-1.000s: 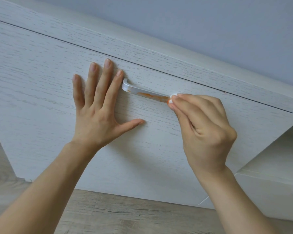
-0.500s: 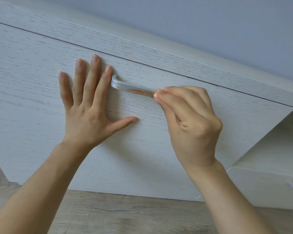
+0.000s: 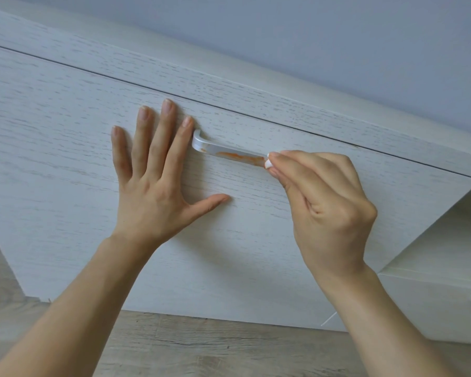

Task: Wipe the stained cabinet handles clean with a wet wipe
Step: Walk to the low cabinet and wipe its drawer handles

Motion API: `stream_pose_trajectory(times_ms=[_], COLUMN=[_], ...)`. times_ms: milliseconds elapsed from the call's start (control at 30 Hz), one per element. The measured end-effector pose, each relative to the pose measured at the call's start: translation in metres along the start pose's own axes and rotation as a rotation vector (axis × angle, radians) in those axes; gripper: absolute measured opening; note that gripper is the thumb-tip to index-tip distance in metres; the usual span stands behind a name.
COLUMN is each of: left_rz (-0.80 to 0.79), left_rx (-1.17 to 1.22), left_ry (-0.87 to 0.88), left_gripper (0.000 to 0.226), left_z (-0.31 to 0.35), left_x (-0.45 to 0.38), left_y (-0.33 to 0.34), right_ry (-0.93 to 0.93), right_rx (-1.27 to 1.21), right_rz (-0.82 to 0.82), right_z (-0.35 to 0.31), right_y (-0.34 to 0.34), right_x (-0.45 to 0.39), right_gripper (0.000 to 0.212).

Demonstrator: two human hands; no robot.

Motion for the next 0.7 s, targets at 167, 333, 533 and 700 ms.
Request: stream_pose_trajectory(times_ms=[167,333,533,700], left_rz=[0.001,0.014,0.018,0.026], left_rx=[-0.015,-0.016,-0.039,-0.045], left_ry=[0.008,0.002,0.012,0.007], left_gripper=[0.101,0.101,0.101,0.100], left_z=[0.001,0.000,0.001,0.001], left_x=[0.000,0.000,0.000,-0.001], left_y=[0.000,-0.001,-0.001,0.000], right_ry=[0.018,0.181,0.066,-0.062], right_rx=[-0.037,-0.236,-0.138,0.042], right_rz=[-0.037,-0.001,-0.034,-0.011], right_z=[-0.004,0.010,-0.004,-0.005], right_y=[0.002,-0.015,0.002,0.004], right_x=[-0.005,-0.004,-0.008,-0.004], right_gripper=[0.006,0.007,0.007,0.008])
Point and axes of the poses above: each hand's wrist, its own x-axis away from the middle knuckle, its own y-axis out of the palm, z = x × y, the point moved 5 cm from there along -x, towards the middle knuckle, and after that the axes turned 14 degrees about -z, right-handed, at the moved point
